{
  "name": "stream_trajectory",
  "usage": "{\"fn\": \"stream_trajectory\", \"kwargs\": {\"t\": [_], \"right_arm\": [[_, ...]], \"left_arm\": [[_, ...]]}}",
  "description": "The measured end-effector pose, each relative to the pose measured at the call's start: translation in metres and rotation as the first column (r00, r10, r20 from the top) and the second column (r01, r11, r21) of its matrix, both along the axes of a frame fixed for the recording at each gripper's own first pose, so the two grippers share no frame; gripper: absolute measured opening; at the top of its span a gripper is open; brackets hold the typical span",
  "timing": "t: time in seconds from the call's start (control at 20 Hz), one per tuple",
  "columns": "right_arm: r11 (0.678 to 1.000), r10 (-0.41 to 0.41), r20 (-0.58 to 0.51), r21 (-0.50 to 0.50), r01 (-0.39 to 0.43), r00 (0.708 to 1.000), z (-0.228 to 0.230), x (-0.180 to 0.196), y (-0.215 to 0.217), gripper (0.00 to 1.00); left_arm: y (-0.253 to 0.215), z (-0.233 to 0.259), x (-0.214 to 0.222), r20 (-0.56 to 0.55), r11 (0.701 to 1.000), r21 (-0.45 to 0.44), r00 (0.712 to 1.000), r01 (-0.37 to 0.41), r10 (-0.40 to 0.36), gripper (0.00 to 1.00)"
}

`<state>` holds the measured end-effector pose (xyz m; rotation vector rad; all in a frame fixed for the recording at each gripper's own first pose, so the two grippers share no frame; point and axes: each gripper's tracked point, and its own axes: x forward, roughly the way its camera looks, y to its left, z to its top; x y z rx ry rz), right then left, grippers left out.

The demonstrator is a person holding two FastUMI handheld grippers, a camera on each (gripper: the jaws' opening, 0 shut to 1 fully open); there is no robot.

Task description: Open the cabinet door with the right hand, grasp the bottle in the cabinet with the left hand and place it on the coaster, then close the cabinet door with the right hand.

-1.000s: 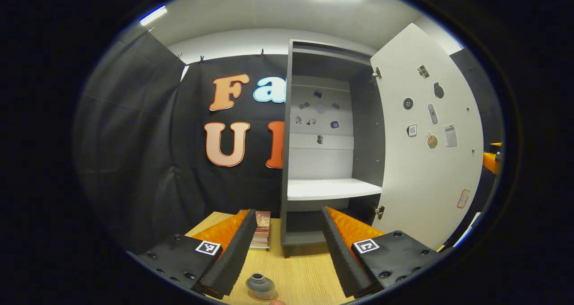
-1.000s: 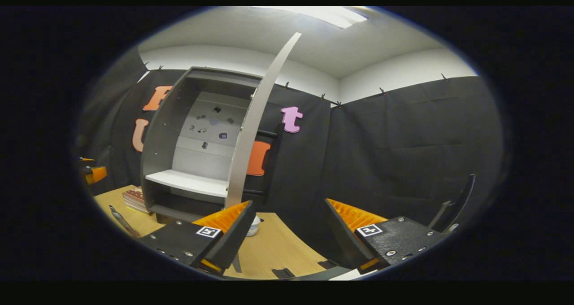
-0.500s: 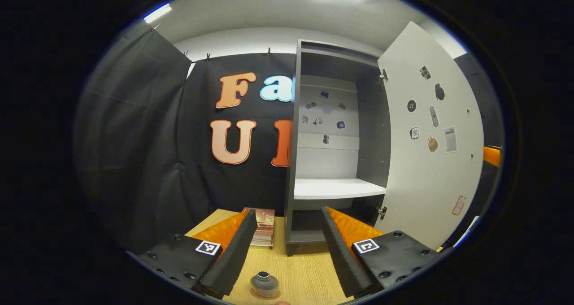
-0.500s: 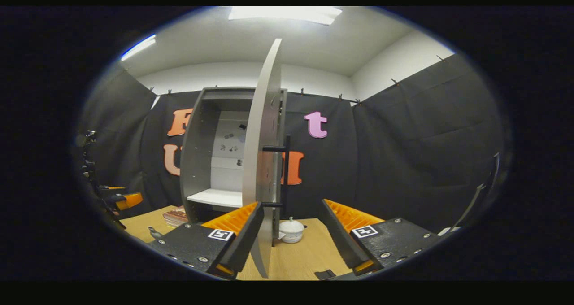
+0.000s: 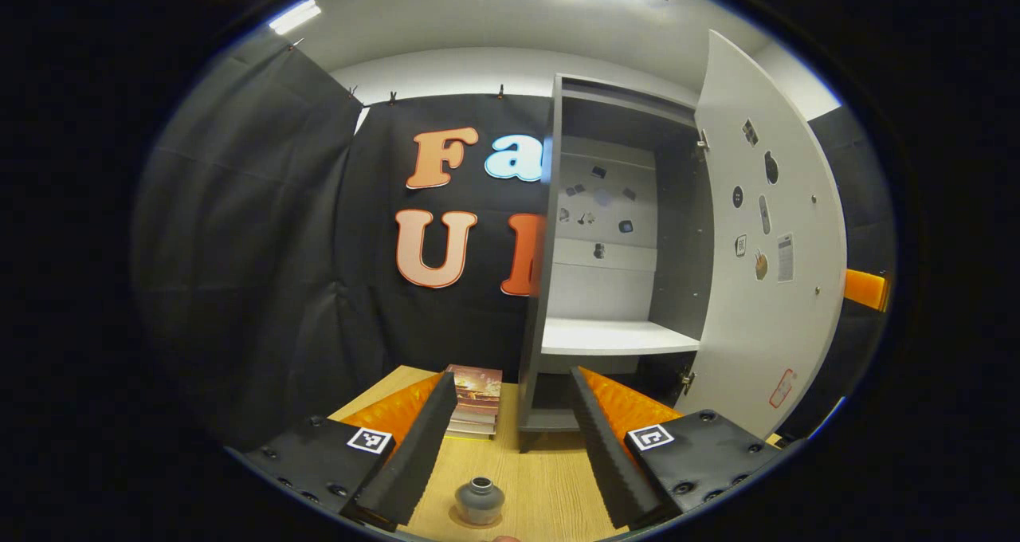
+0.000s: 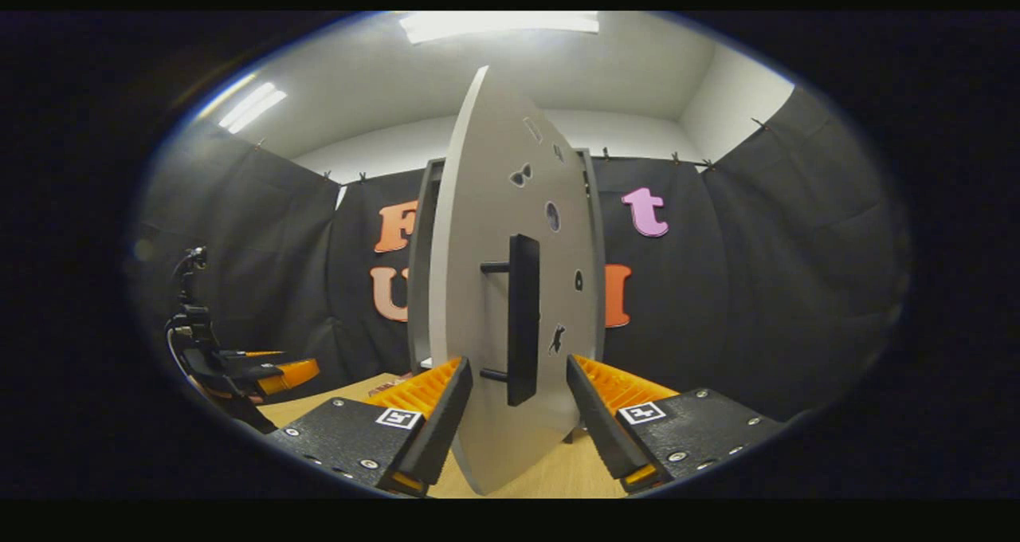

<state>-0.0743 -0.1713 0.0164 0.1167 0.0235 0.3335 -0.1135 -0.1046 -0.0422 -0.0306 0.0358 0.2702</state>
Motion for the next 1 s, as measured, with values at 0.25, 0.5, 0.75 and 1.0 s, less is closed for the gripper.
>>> {"fn": "stream_trajectory", "kwargs": {"t": [0.25,0.5,0.75,1.0], "right_arm": [[0.998,0.038,0.027,-0.052,-0.037,0.999,0.004,0.023,0.071,0.57],[0.997,-0.039,0.015,-0.063,0.04,0.999,0.001,0.065,0.141,0.37],[0.985,-0.156,0.031,-0.065,0.157,0.987,0.0,0.105,0.187,0.32],[0.986,-0.152,-0.036,-0.07,0.15,0.988,-0.008,0.144,0.216,0.32]], "left_arm": [[0.048,0.002,0.024,0.022,0.999,0.045,1.0,0.002,-0.003,0.92],[0.107,-0.02,0.074,-0.005,0.995,0.033,0.996,0.09,-0.09,0.92],[0.162,-0.022,0.103,0.002,0.992,-0.015,0.993,0.122,-0.122,0.92],[0.187,-0.02,0.11,0.007,0.993,-0.043,0.994,0.113,-0.113,0.92]]}}
